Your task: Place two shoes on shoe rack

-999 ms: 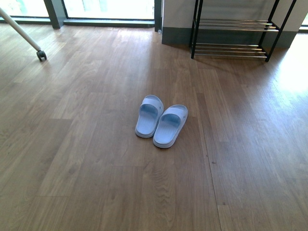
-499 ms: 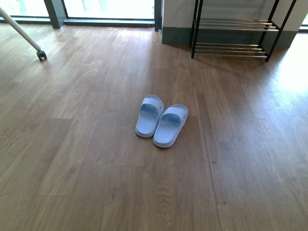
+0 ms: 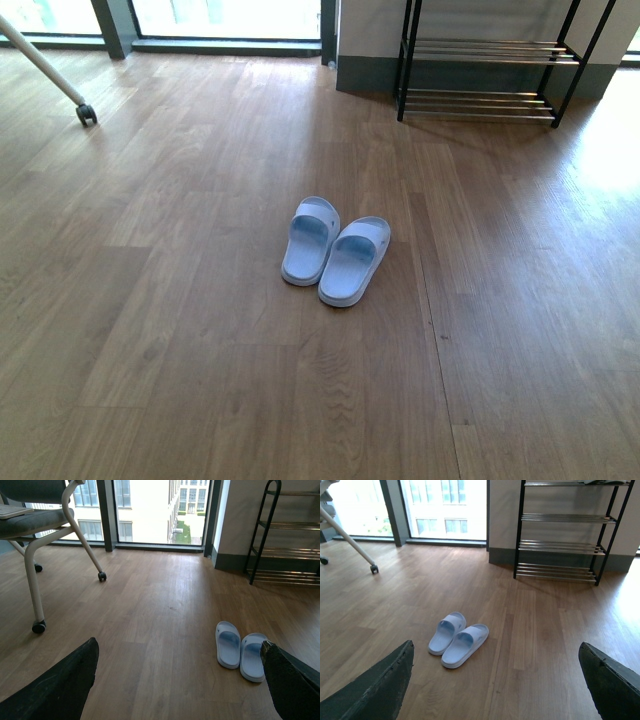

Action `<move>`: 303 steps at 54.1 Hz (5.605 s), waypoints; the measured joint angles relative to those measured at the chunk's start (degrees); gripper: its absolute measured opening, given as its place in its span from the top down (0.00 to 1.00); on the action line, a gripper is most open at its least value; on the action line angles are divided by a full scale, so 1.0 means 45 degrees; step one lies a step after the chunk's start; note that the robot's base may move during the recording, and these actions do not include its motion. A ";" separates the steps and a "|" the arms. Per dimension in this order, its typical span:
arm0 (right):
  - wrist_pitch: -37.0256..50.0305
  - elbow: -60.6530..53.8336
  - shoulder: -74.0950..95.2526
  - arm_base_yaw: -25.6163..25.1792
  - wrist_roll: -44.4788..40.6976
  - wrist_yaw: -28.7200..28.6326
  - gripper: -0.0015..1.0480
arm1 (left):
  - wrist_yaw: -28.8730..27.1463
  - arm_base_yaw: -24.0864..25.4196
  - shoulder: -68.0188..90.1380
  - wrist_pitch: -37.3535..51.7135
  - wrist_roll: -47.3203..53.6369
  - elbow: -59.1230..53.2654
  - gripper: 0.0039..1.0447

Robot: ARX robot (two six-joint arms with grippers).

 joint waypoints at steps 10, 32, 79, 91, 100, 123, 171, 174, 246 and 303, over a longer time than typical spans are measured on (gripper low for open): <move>0.0000 0.0000 0.0000 0.0000 0.0000 0.0000 0.09 | 0.0005 0.0000 0.0000 0.0000 0.0000 0.0000 0.09; 0.0000 0.0000 0.0000 0.0000 0.0000 0.0005 0.09 | 0.0010 0.0000 0.0000 0.0000 0.0000 0.0000 0.09; 0.0000 0.0000 0.0019 -0.0010 0.0000 0.0005 0.09 | 0.0005 -0.0005 0.0000 0.0000 0.0000 0.0000 0.09; 0.0000 0.0000 0.0024 -0.0010 0.0000 0.0005 0.09 | 0.0005 -0.0005 0.0000 0.0000 0.0000 0.0000 0.09; 0.0000 0.0000 0.0019 -0.0010 0.0000 0.0000 0.09 | 0.0005 -0.0005 0.0000 0.0000 0.0000 0.0000 0.09; 0.0000 0.0000 0.0019 -0.0010 0.0005 -0.0049 0.09 | -0.0019 -0.0005 0.0000 0.0000 0.0000 0.0000 0.09; 0.0000 0.0000 0.0010 0.0000 0.0005 0.0024 0.09 | 0.0010 0.0000 0.0000 0.0000 0.0000 0.0000 0.09; 0.0000 0.0000 0.0010 0.0000 0.0005 0.0019 0.09 | 0.0010 0.0000 0.0000 0.0000 0.0000 0.0000 0.09; 0.0000 0.0000 0.0024 0.0000 0.0005 -0.0005 0.09 | 0.1166 0.0554 1.6262 -0.2001 -0.6251 0.4148 0.09; 0.0000 0.0000 0.0024 0.0000 0.0005 0.0000 0.09 | -0.1015 -0.2744 2.5728 0.5323 -0.1112 0.6703 0.09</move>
